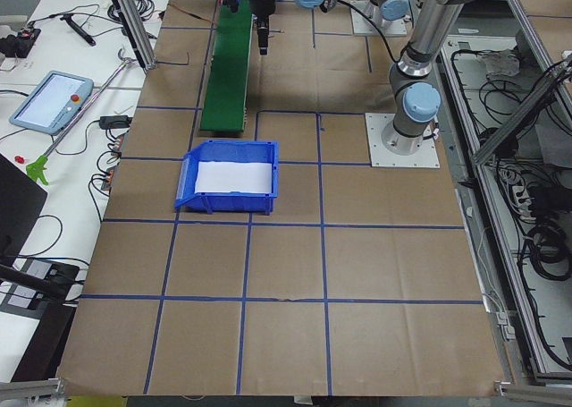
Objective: Transport two buttons from left to right
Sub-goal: 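Carry the red button with the right gripper over the blue bin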
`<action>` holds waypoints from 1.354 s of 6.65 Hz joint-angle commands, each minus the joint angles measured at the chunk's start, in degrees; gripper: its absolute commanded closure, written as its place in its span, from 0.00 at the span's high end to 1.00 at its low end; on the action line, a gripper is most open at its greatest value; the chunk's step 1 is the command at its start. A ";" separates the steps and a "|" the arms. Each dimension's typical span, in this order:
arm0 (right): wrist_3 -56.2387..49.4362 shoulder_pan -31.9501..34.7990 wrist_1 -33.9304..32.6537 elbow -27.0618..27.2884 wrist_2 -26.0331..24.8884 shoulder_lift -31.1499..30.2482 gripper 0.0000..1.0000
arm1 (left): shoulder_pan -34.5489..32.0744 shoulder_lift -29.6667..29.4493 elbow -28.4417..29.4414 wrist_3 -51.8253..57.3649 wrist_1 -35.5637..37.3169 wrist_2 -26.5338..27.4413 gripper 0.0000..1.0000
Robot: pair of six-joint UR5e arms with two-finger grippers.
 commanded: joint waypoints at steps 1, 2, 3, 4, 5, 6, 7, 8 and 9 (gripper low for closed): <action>-14.75 -10.01 5.57 -3.13 -0.40 -3.65 0.02 | 0.00 0.00 0.00 0.00 -0.05 0.06 1.00; -25.78 -17.55 7.05 -3.75 0.21 -4.18 0.02 | 0.00 0.09 0.00 0.00 -0.05 0.07 1.00; -30.85 -22.50 7.42 -4.28 2.13 -3.92 0.02 | 0.00 0.00 -0.09 0.00 -0.05 -0.02 1.00; -37.60 -26.90 7.16 -4.98 6.33 -3.05 0.02 | 0.00 0.09 0.00 0.00 -0.05 0.06 1.00; -40.80 -29.99 7.16 -4.38 7.16 -1.82 0.02 | 0.00 0.09 -0.09 0.00 -0.05 0.07 1.00; -43.71 -31.15 7.16 -4.28 7.25 0.89 0.02 | 0.00 0.09 -0.09 0.00 -0.05 -0.02 1.00; -45.91 -32.38 7.07 -4.19 9.08 2.65 0.02 | 0.00 0.00 -0.09 0.00 -0.05 0.06 1.00; -46.89 -32.82 6.72 -3.76 9.62 4.15 0.02 | 0.00 0.09 -0.09 0.00 -0.05 -0.02 1.00; -47.25 -32.83 6.19 -1.14 9.54 3.91 0.02 | 0.00 0.09 -0.09 0.00 0.04 -0.02 1.00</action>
